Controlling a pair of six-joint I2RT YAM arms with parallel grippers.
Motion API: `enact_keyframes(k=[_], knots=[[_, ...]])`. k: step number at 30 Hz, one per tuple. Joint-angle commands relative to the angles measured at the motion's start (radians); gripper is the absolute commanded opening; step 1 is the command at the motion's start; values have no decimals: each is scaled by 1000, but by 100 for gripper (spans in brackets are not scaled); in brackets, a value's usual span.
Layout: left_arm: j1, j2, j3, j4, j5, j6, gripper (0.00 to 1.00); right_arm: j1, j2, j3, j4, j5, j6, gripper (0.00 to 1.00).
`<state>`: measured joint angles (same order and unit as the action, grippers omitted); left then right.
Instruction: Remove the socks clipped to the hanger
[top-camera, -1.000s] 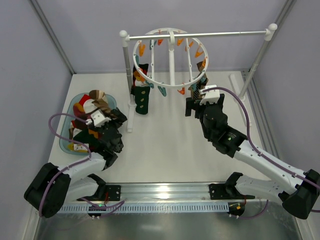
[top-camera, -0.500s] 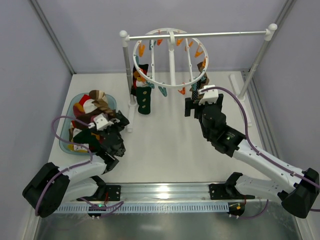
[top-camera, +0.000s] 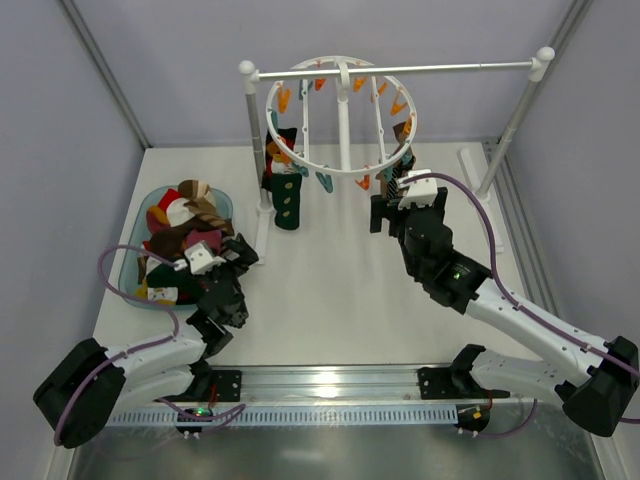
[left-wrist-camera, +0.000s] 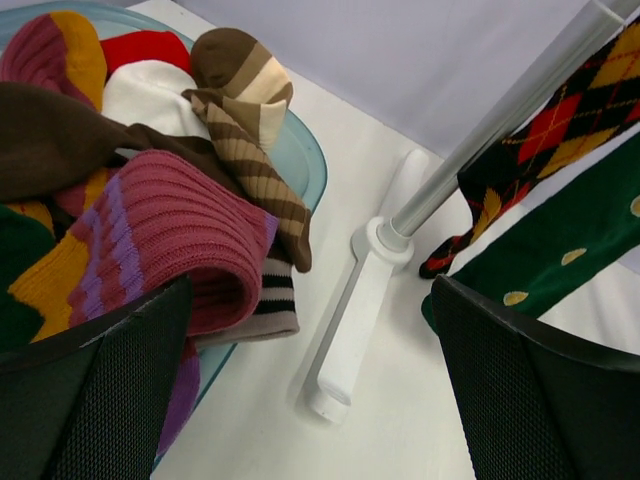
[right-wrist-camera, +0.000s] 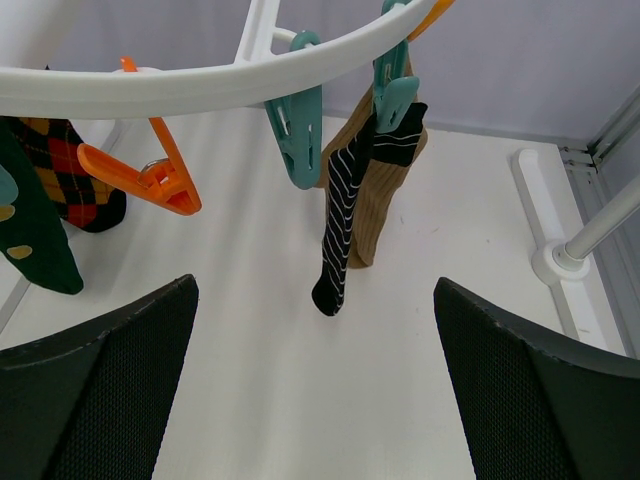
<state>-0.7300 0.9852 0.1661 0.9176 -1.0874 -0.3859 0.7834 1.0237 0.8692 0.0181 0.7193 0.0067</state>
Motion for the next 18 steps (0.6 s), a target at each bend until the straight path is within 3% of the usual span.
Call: enact_keyframes(k=[1,18], knots=[[-41,6,-7,29,-71,-13,100,-3,-5,2,16,8,15,100],[-216,7,-1,64,-77,38,100,-4,4,7,17,6,12,100]])
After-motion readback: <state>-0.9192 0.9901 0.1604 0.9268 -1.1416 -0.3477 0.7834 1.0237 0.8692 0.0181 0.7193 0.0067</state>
